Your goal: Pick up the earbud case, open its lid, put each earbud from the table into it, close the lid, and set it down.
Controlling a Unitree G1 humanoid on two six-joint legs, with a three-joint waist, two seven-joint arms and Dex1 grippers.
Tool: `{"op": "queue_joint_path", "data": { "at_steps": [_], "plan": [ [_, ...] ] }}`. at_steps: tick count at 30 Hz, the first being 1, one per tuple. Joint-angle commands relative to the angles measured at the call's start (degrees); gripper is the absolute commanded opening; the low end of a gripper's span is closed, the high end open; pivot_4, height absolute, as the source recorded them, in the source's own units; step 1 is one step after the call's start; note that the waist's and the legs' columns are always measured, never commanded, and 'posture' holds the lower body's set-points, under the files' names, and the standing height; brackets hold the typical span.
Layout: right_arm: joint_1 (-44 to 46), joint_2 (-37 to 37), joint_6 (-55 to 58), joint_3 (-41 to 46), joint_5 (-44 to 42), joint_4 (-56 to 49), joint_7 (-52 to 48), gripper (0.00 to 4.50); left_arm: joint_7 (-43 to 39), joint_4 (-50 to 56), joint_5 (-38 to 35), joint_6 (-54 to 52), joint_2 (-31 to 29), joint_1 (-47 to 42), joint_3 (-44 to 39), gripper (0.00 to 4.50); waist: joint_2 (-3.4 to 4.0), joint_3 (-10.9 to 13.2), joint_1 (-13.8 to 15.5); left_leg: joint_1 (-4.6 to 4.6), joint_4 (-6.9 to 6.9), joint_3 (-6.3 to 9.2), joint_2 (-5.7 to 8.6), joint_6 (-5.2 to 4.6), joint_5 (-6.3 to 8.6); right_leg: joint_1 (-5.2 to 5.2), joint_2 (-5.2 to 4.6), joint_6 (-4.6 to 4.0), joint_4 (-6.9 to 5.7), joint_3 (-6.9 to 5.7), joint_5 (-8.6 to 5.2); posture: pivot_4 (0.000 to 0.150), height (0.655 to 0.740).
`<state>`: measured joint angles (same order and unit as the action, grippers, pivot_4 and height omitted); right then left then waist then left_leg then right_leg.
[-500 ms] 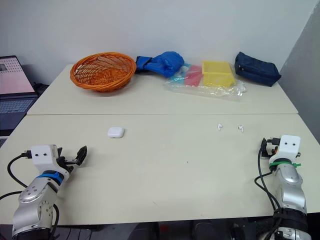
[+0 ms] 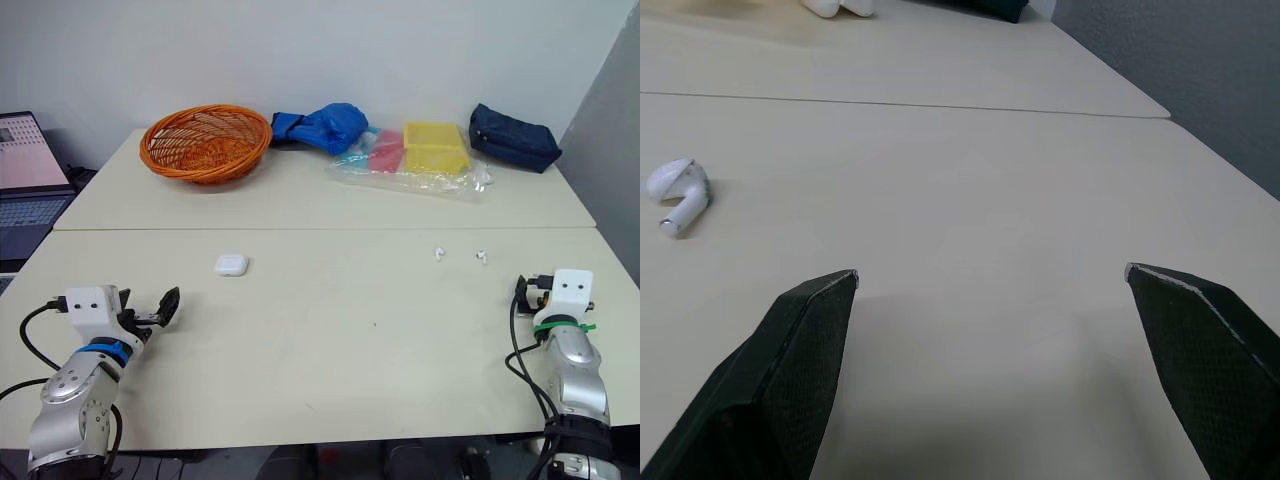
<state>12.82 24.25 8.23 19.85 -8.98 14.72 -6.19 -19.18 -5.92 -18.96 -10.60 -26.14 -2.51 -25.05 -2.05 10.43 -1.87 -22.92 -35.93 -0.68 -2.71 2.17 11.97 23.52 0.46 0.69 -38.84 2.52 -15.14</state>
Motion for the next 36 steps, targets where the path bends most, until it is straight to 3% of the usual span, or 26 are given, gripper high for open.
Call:
{"op": "queue_joint_path", "data": {
  "at_steps": [1, 7, 12, 23, 36],
  "plan": [
    [0.6, 0.9, -0.4, 0.8, 0.2, -2.5, 0.3, 4.50, -0.2, 3.4, -0.3, 0.5, -0.4, 0.2, -0.4, 4.47, 0.00, 0.0, 0.0, 0.00, 0.00, 0.00, 0.00, 0.00, 0.00, 0.00, 0.00, 0.00, 0.00, 0.00, 0.00, 0.150, 0.7400],
    [2.4, 4.1, -1.2, -3.9, 0.5, -5.1, -8.3, 4.50, -2.3, 16.0, -6.0, -6.4, 1.1, 5.2, 1.0, 4.47, 0.02, 0.0, -0.1, -0.01, 0.01, -0.06, -0.01, 0.00, 0.00, 0.01, -0.04, 0.00, 0.02, 0.06, 0.00, 0.150, 0.7400],
    [8.0, 6.6, 2.8, -10.0, -4.2, -7.3, -23.4, 4.50, -0.9, 19.3, -5.9, -10.6, 2.8, 3.9, 5.5, 4.47, 0.01, 0.0, 0.0, 0.07, -0.03, -0.04, 0.02, 0.00, -0.01, -0.02, 0.07, -0.02, -0.04, 0.05, 0.00, 0.150, 0.7400],
    [20.3, 10.8, 17.5, -22.8, -14.4, -15.7, -51.0, 4.50, 4.1, 8.9, 1.3, -10.5, 5.5, -5.4, 11.3, 4.47, 0.00, 0.0, 0.0, -0.06, -0.02, 0.14, 0.08, 0.00, 0.01, 0.01, 0.35, -0.01, 0.03, -0.11, 0.01, 0.150, 0.7400],
    [24.4, 12.4, 23.5, -23.9, -16.7, -18.9, -56.5, 4.50, 4.2, -2.3, 4.4, -9.4, 6.3, -14.2, 12.1, 4.47, -0.01, 0.0, 0.2, -0.06, -0.06, 0.15, 0.12, 0.03, 0.03, 0.00, 0.31, 0.01, 0.02, -0.15, 0.03, 0.150, 0.7400]
  ]
}}
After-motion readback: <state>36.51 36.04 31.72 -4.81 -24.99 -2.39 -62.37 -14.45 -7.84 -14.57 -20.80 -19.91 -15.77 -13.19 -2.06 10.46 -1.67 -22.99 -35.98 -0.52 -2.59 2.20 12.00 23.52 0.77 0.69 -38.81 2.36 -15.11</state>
